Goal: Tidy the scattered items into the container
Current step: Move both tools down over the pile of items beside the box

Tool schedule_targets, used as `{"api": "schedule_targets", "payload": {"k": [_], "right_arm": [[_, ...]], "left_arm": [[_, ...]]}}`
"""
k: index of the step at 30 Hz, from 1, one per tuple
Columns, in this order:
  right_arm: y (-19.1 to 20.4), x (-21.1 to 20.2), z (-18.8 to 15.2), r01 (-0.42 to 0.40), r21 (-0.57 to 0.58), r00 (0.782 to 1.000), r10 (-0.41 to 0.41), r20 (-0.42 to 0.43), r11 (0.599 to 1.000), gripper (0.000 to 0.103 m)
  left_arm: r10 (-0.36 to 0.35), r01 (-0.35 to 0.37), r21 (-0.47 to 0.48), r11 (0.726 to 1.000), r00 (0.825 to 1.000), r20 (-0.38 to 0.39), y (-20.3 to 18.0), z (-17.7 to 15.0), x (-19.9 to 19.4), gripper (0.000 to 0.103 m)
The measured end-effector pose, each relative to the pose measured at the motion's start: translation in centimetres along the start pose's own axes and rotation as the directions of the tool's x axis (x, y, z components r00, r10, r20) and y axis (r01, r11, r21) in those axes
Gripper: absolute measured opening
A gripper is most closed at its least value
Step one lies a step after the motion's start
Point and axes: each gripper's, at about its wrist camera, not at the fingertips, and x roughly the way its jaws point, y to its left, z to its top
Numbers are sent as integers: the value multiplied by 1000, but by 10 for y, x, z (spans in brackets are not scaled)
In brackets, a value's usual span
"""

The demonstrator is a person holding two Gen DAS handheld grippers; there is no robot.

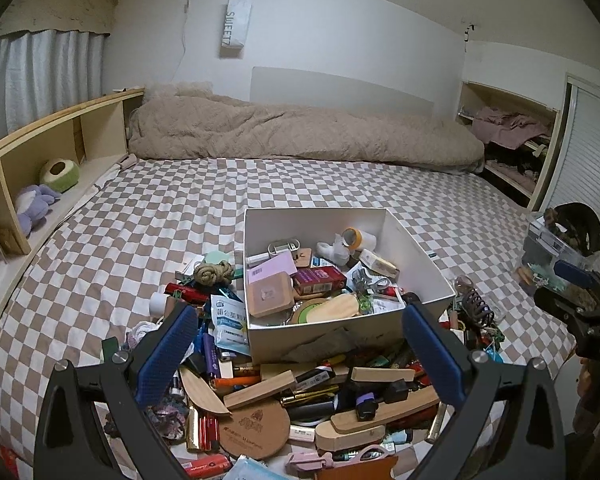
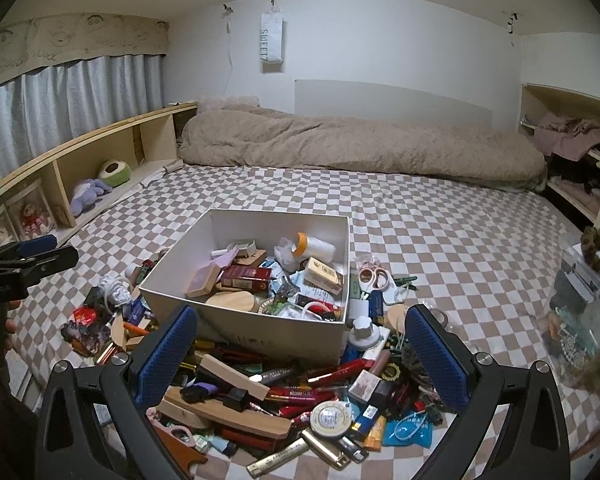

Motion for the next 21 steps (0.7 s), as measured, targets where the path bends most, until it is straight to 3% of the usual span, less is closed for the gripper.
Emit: {"api": "schedule_targets", "payload": {"k": [21], "right_arm": [[-9, 8, -38, 48, 11, 998, -48, -45, 999, 103]], "left_arm": [[-2, 1, -23, 1000, 998, -55, 9, -37, 13, 103]]}}
